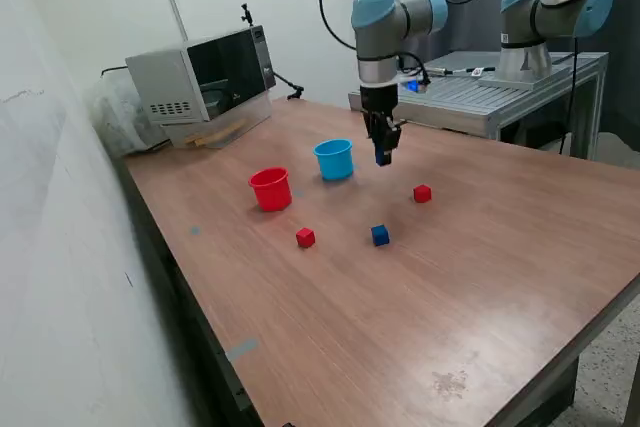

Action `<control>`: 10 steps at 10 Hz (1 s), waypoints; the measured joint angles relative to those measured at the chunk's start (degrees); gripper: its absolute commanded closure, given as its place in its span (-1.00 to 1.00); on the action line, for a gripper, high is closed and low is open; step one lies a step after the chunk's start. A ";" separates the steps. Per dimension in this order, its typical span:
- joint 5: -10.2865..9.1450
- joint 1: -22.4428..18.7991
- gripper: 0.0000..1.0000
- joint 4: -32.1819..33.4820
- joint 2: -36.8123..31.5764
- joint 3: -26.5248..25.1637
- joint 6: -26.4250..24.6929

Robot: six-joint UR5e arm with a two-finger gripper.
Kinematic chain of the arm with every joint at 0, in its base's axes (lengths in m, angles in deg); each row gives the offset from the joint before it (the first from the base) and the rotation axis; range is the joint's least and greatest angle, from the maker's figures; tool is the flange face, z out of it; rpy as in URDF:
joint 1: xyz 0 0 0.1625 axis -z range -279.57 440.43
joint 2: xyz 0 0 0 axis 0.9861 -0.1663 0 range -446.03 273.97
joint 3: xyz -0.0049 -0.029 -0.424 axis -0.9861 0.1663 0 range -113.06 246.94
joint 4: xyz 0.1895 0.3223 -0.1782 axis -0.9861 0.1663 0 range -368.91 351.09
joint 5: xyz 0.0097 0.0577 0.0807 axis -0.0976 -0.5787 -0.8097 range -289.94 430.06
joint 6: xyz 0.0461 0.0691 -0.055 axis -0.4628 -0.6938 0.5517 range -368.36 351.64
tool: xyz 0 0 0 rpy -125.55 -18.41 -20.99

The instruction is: Place red objects in the red bin, and blue objects in the blue bin.

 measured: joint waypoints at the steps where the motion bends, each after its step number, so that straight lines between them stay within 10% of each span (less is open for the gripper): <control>1: -0.03 -0.13 1.00 -1.49 -3.58 0.15 0.69; 10: 0.05 14.14 1.00 -4.89 -2.43 3.45 5.03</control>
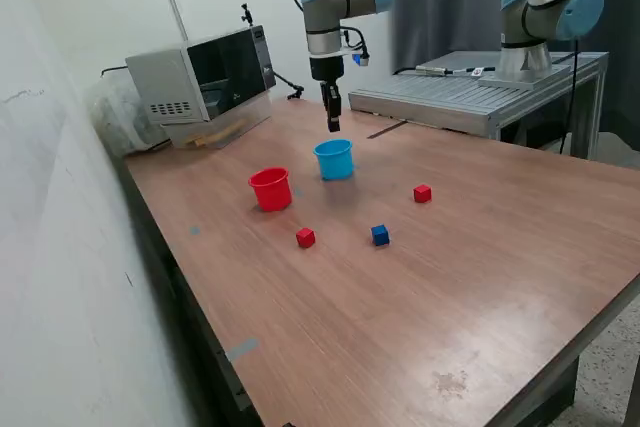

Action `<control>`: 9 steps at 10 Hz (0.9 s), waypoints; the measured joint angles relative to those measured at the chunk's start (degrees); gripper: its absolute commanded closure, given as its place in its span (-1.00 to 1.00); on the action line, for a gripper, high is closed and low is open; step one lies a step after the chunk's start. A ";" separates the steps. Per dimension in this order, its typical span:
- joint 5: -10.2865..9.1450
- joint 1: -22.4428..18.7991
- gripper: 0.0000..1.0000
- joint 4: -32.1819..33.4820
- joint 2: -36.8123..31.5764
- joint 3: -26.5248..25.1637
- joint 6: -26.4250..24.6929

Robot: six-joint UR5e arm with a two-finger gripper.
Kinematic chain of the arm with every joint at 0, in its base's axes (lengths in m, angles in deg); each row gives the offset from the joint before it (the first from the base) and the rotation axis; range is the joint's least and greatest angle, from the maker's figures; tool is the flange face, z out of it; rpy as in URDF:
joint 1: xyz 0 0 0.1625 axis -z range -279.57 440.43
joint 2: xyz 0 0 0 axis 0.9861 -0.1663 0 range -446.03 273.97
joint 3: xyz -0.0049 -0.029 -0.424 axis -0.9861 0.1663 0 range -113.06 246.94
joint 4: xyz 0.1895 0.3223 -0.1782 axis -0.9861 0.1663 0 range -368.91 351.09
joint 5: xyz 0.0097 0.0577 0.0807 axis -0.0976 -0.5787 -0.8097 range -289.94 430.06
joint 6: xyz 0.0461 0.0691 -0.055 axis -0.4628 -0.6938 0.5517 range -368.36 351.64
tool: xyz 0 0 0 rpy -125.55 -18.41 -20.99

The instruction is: Place red objects in the red bin, and blue objects in the blue bin.

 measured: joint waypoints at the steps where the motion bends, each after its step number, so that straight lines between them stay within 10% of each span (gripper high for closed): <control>1: -0.02 0.34 -1.00 0.04 0.64 -0.01 0.04; 9: -0.13 -8.15 -1.00 -2.48 -8.19 -1.16 2.87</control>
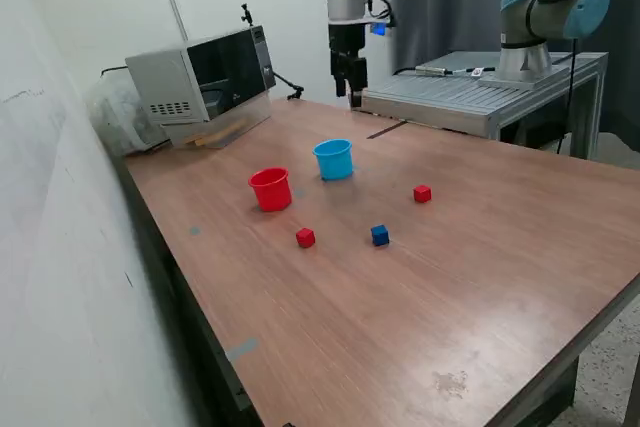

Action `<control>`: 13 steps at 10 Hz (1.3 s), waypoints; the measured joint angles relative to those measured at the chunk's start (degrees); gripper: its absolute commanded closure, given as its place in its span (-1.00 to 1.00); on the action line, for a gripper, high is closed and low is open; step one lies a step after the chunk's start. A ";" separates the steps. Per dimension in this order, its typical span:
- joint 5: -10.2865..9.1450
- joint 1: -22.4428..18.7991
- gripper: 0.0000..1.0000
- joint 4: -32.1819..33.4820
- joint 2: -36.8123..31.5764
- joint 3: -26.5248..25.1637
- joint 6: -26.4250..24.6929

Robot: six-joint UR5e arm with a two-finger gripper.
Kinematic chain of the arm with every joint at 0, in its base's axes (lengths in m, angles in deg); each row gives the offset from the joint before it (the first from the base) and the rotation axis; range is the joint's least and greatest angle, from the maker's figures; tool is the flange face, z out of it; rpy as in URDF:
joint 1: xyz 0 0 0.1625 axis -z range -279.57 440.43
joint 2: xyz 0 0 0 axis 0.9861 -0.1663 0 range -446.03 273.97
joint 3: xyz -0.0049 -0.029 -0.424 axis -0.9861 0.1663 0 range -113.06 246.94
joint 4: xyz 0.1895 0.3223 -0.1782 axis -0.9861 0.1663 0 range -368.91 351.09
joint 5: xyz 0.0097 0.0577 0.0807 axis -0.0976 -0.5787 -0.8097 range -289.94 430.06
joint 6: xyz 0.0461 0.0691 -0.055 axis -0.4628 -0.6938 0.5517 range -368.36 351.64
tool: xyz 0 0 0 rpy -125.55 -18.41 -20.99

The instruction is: Place red objects in the red bin, and blue objects in the blue bin.

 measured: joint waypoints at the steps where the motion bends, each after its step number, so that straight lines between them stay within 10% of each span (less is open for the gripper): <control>1: -0.01 -3.58 -1.00 -2.42 -3.39 -0.10 0.16; 6: -0.21 -20.68 -1.00 -9.48 -11.21 5.10 -8.20; 13: -0.24 -22.70 -1.00 -4.64 8.23 18.42 -19.03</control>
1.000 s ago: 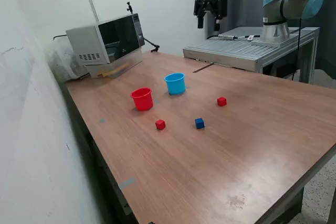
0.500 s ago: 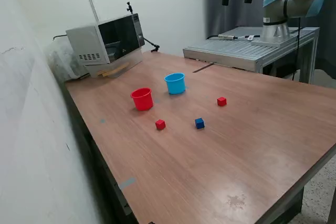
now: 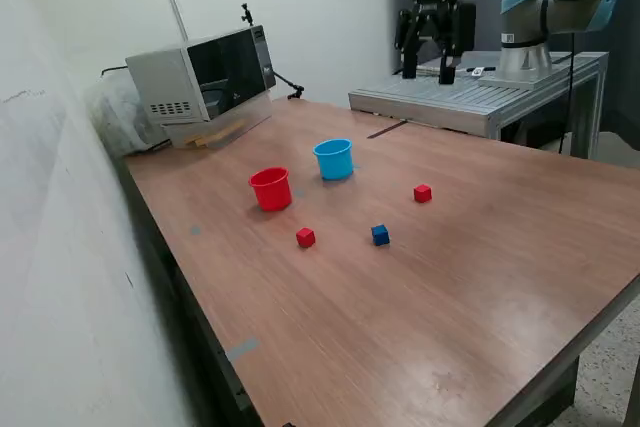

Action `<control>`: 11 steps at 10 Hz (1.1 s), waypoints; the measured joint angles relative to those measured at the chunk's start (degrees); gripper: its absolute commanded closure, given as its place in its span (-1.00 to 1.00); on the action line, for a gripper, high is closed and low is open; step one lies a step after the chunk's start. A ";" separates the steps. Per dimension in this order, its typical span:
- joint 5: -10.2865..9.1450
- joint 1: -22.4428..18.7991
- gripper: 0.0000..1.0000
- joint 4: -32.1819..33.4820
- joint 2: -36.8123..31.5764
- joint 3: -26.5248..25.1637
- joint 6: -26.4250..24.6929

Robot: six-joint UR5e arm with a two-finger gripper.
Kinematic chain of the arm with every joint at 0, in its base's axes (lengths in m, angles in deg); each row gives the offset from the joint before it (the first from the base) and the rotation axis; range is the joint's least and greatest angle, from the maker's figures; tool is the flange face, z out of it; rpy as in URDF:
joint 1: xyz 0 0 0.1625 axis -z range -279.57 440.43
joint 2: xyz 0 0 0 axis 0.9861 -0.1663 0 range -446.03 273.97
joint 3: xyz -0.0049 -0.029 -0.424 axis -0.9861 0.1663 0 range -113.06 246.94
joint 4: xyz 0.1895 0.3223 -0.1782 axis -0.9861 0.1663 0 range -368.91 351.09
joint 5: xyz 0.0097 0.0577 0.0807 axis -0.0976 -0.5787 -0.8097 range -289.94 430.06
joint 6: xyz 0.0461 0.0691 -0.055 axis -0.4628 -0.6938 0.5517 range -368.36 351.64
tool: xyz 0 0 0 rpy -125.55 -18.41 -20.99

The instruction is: Place red objects in the red bin, and blue objects in the blue bin.

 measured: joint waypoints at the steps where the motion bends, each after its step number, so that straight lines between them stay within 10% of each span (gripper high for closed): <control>1: 0.01 0.21 -1.00 1.70 3.16 0.57 -0.36; 11: 0.38 6.22 -1.00 7.54 23.12 9.07 -0.99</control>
